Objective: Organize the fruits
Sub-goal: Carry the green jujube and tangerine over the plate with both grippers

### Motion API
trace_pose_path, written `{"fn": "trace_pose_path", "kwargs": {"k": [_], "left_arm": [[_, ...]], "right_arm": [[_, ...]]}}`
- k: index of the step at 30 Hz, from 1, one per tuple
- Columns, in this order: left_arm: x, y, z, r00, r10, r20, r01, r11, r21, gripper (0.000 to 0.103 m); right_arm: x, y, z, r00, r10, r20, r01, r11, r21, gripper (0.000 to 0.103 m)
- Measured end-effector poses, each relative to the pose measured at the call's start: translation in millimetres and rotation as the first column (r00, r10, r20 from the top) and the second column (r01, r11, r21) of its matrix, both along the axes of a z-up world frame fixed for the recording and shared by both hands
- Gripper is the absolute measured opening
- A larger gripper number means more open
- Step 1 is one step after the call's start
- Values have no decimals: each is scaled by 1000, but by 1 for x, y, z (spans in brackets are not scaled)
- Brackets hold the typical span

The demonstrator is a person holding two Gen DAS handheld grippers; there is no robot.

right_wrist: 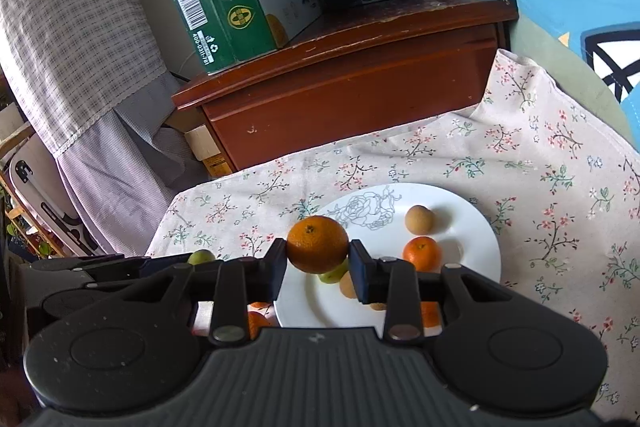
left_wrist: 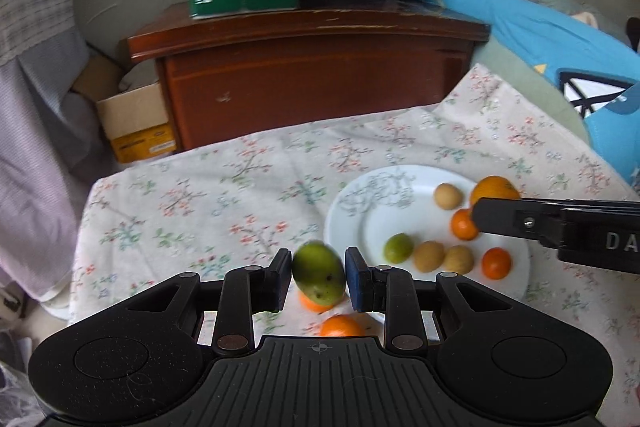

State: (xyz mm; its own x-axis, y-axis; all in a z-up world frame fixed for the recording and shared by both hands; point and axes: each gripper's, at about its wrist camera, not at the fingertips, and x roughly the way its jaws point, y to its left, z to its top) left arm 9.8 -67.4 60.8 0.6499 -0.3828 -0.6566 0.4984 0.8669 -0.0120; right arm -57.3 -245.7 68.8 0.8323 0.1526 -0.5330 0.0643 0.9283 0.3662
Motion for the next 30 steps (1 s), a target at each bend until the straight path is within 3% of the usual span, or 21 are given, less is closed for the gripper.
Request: {"fn": "trace_pose_path", "kwargs": {"k": [4, 13, 18, 23, 30], "left_arm": [[-4, -9, 0, 998, -60, 9, 60, 997, -39, 27], [-9, -22, -12, 991, -134, -6, 133, 990, -43, 27], [5, 2, -7, 996, -91, -14, 90, 996, -20, 27], [16, 19, -5, 997, -58, -52, 55, 997, -58, 27], [-11, -20, -16, 976, -214, -46, 213, 977, -29, 29]], "right_arm": [[4, -14, 3, 1000, -15, -4, 15, 1000, 20, 33], [22, -39, -9, 996, -53, -71, 58, 995, 82, 33], [29, -44, -16, 993, -52, -106, 64, 992, 111, 33], [33, -45, -17, 992, -51, -113, 65, 991, 119, 33], [36, -47, -22, 988, -44, -146, 66, 987, 146, 33]]}}
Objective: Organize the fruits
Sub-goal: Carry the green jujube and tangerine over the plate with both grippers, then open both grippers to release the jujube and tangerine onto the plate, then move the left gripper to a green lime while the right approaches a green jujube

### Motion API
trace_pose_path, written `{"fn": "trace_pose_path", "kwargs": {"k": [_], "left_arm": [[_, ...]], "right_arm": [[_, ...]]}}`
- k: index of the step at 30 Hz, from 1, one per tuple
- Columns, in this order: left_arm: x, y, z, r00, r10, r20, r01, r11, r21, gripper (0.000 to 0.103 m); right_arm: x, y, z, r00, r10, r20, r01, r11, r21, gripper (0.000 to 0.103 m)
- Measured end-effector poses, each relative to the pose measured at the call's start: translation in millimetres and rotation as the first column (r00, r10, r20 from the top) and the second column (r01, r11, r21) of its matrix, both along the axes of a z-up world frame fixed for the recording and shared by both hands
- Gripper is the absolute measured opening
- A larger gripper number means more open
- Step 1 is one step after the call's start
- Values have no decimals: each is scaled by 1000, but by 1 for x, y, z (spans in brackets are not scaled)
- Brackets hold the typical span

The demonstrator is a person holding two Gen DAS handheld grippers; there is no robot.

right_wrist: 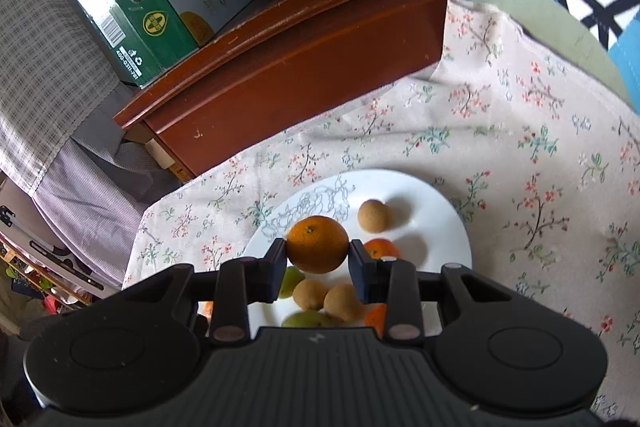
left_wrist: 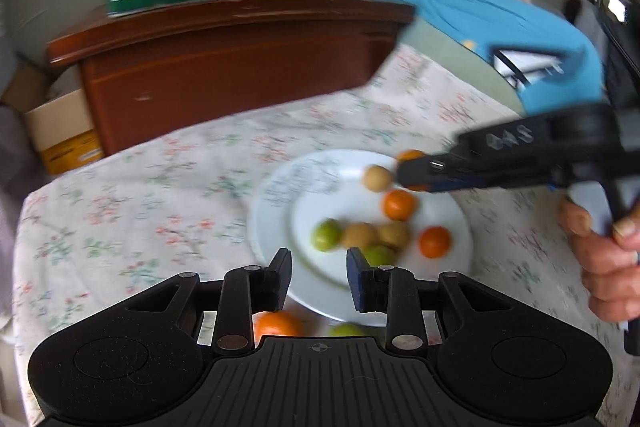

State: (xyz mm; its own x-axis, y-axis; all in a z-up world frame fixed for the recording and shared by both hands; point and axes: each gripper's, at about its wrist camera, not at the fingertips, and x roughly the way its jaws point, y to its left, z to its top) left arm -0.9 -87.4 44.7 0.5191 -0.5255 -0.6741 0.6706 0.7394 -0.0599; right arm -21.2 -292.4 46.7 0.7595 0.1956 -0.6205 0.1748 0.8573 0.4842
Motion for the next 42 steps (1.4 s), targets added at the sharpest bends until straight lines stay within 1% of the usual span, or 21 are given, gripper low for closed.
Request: {"fn": "trace_pose_path", "kwargs": {"k": [5, 10, 11, 12, 13, 14, 15, 17, 18, 19, 20, 24, 26, 30, 33, 36, 38, 40, 42], "left_arm": [[-5, -15, -19, 1000, -12, -6, 12, 999, 46, 29], [-3, -22, -27, 999, -5, -35, 7, 999, 44, 29], [-2, -23, -27, 999, -3, -41, 4, 999, 45, 31], [-1, -23, -27, 999, 2, -47, 1, 999, 44, 34], [0, -22, -26, 999, 9, -49, -7, 999, 42, 41], [0, -21, -23, 999, 18, -45, -16, 999, 39, 51], [0, -18, -20, 999, 25, -38, -23, 999, 33, 56], [1, -12, -11, 999, 39, -21, -39, 999, 19, 72], [1, -9, -7, 999, 49, -17, -48, 999, 17, 77], [1, -5, -2, 998, 56, -15, -56, 998, 15, 84], [0, -1, 2, 998, 63, -11, -62, 998, 15, 87], [-3, 16, 14, 996, 85, 22, -86, 995, 45, 91], [-5, 27, 17, 993, 114, 42, -117, 991, 66, 92], [-6, 50, 20, 980, 194, 39, -197, 976, 97, 92], [-10, 66, 19, 972, 232, 34, -234, 966, 113, 92], [-15, 78, 17, 969, 244, 32, -246, 960, 131, 92], [-22, 85, 13, 969, 245, 32, -247, 958, 147, 92], [-27, 90, 9, 972, 234, 25, -235, 958, 164, 92], [-31, 93, 4, 975, 223, 23, -223, 958, 179, 92]], "right_arm": [[4, 0, -7, 1000, -8, -24, 8, 1000, -2, 34], [8, 2, -14, 999, -13, -34, 13, 1000, -7, 34], [9, 2, -15, 999, -17, -36, 17, 1000, -9, 37], [10, 3, -16, 999, -22, -37, 22, 1000, -14, 37], [10, 3, -17, 999, -23, -36, 23, 1000, -16, 37], [10, 3, -16, 999, -21, -35, 21, 1000, -15, 38], [10, 3, -15, 999, -20, -31, 20, 1000, -14, 39], [7, 3, -9, 1000, -19, -6, 19, 1000, -21, 42], [5, 4, -6, 1000, -15, 6, 15, 1000, -27, 43], [3, 5, -4, 1000, -10, 15, 10, 999, -32, 43], [0, 7, -2, 1000, -3, 22, 4, 999, -36, 44], [-15, 17, 4, 999, 23, 35, -21, 998, -63, 44], [-23, 24, 4, 999, 40, 32, -37, 996, -79, 44], [-39, 37, 1, 998, 60, 18, -58, 994, -94, 45], [-52, 46, -2, 998, 65, 6, -64, 994, -84, 45], [-64, 56, -4, 997, 77, 1, -77, 992, -99, 45], [-70, 61, -7, 997, 75, -9, -76, 994, -84, 45], [-74, 66, -9, 997, 73, -20, -74, 995, -68, 45], [-77, 73, -10, 996, 85, -24, -87, 993, -77, 45]]}}
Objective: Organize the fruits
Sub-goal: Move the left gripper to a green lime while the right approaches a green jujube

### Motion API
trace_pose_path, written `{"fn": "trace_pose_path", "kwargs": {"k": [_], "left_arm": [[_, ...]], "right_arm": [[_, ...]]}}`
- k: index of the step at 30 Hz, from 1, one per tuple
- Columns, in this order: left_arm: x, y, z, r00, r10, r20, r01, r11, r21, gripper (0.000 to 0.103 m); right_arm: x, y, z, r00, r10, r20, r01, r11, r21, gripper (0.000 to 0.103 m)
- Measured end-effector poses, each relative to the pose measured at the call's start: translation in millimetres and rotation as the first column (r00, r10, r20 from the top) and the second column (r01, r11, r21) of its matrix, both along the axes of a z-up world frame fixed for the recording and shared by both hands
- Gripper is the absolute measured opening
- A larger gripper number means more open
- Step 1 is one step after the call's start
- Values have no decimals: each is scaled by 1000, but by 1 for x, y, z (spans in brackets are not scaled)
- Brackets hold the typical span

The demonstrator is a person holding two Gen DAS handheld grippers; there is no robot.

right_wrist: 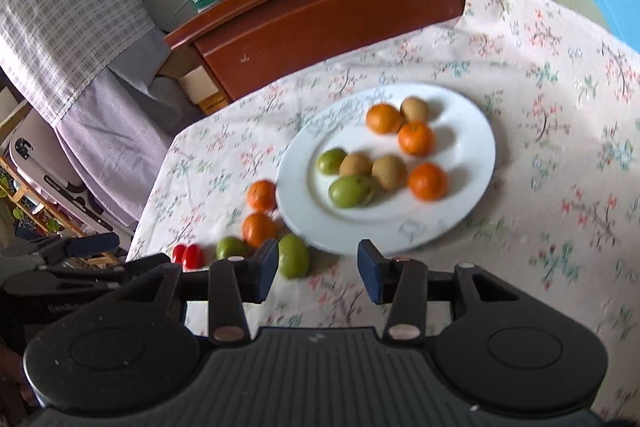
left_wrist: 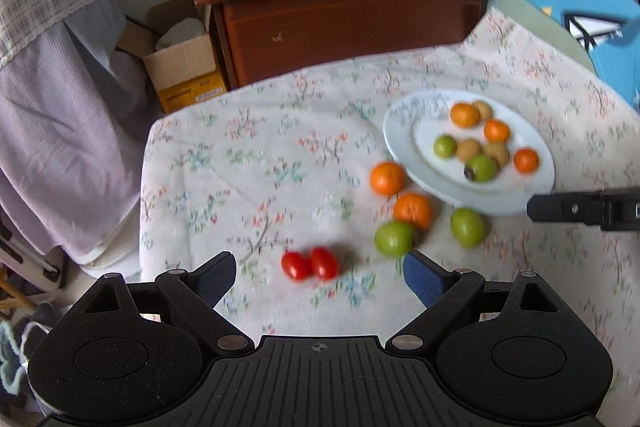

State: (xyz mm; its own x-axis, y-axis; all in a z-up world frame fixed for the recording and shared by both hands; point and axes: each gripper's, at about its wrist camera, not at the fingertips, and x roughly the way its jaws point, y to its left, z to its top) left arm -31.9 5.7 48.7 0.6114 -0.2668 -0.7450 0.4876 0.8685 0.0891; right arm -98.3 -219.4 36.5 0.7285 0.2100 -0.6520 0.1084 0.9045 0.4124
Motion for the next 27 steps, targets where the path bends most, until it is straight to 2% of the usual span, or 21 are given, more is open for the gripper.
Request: {"fn": "trace_pose_path", "kwargs": {"k": [6, 13, 18, 22, 27], "left_arm": [[1, 7, -12, 1000, 2, -14, -2, 1000, 24, 92], [14, 29, -21, 994, 105, -12, -105, 994, -5, 92], [13, 27, -21, 997, 79, 2, -79, 996, -32, 92], [10, 22, -19, 998, 48, 34, -45, 996, -83, 92], [5, 3, -21, 996, -28, 81, 34, 997, -68, 92]], "right_arm": [[2, 16, -1, 1000, 24, -11, -24, 999, -31, 45], [11, 28, -10, 999, 37, -37, -39, 998, -46, 45], [16, 32, -19, 998, 33, -52, -36, 998, -50, 42], [20, 33, -23, 998, 35, -55, -38, 998, -46, 40], [26, 36, -29, 997, 33, -63, -36, 998, -50, 38]]}}
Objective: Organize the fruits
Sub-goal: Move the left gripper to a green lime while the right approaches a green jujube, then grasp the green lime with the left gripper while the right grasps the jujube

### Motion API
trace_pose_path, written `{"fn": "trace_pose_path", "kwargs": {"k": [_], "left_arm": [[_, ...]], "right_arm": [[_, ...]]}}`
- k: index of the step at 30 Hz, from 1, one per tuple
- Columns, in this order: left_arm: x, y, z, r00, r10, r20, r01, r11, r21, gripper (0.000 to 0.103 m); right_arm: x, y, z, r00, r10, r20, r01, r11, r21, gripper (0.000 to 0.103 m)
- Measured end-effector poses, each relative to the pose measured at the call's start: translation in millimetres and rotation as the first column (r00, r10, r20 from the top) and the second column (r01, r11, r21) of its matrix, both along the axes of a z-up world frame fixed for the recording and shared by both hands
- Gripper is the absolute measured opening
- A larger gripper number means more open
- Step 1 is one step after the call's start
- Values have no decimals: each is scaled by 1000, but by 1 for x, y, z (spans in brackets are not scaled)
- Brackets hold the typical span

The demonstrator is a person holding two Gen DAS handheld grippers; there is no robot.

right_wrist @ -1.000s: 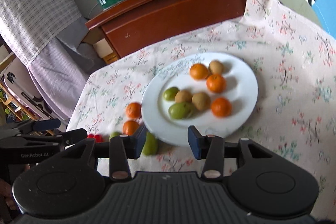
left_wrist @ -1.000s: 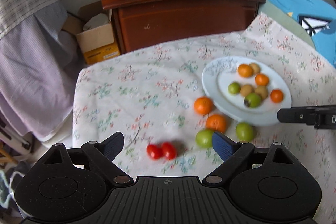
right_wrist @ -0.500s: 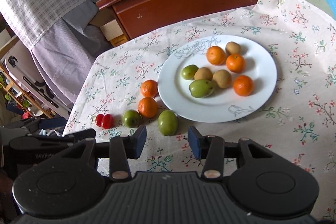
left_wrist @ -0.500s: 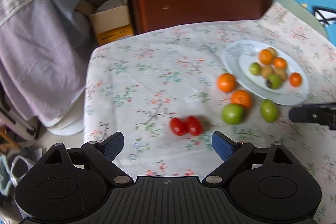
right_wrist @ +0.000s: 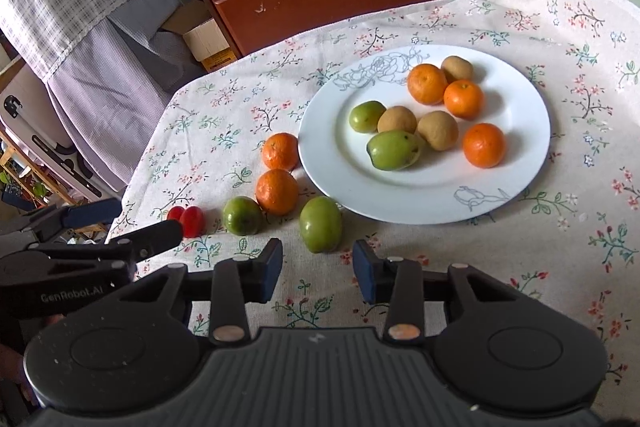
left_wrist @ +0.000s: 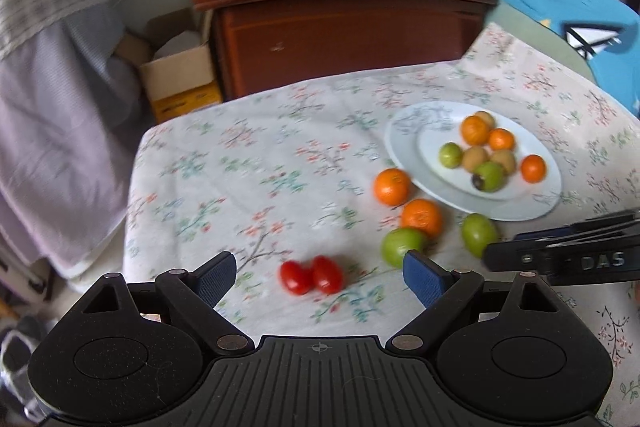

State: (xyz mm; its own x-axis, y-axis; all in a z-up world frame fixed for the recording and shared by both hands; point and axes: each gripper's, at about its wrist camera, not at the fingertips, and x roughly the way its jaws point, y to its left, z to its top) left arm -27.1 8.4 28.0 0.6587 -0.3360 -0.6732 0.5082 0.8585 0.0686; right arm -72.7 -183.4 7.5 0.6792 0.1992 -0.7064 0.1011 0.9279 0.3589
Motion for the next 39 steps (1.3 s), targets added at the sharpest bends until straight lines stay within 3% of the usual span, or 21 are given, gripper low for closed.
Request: {"fn": "trace_pose_path", "kwargs": {"k": [9, 14, 20, 26, 30, 32, 34, 39], "left_arm": [[-4, -24, -11, 995, -92, 41, 91, 995, 31, 90], [-4, -34, -19, 989, -134, 60, 130, 989, 63, 88], [4, -38, -26, 990, -137, 38, 135, 990, 37, 84], [11, -44, -32, 988, -152, -9, 152, 988, 13, 59], [11, -46, -35, 987, -160, -17, 160, 987, 10, 55], [9, -48, -35, 985, -174, -20, 174, 985, -1, 41], [6, -51, -34, 982, -188, -7, 188, 982, 8, 35], [2, -54, -32, 983, -181, 9, 181, 983, 26, 31]], "right_arm": [[7, -3, -7, 999, -34, 4, 34, 999, 0, 35], [9, -1, -7, 1000, -12, 10, 12, 1000, 9, 22], [4, -8, -1, 1000, -32, 2, 31, 999, 38, 22], [0, -11, 1, 999, -37, -6, 37, 998, 43, 22], [0, -12, 0, 999, -38, -12, 38, 998, 47, 22], [0, -11, 0, 999, -37, -12, 37, 998, 44, 22], [-1, -11, 1, 999, -36, -12, 37, 998, 42, 22], [-1, -9, 0, 999, -29, -16, 30, 999, 36, 22]]}}
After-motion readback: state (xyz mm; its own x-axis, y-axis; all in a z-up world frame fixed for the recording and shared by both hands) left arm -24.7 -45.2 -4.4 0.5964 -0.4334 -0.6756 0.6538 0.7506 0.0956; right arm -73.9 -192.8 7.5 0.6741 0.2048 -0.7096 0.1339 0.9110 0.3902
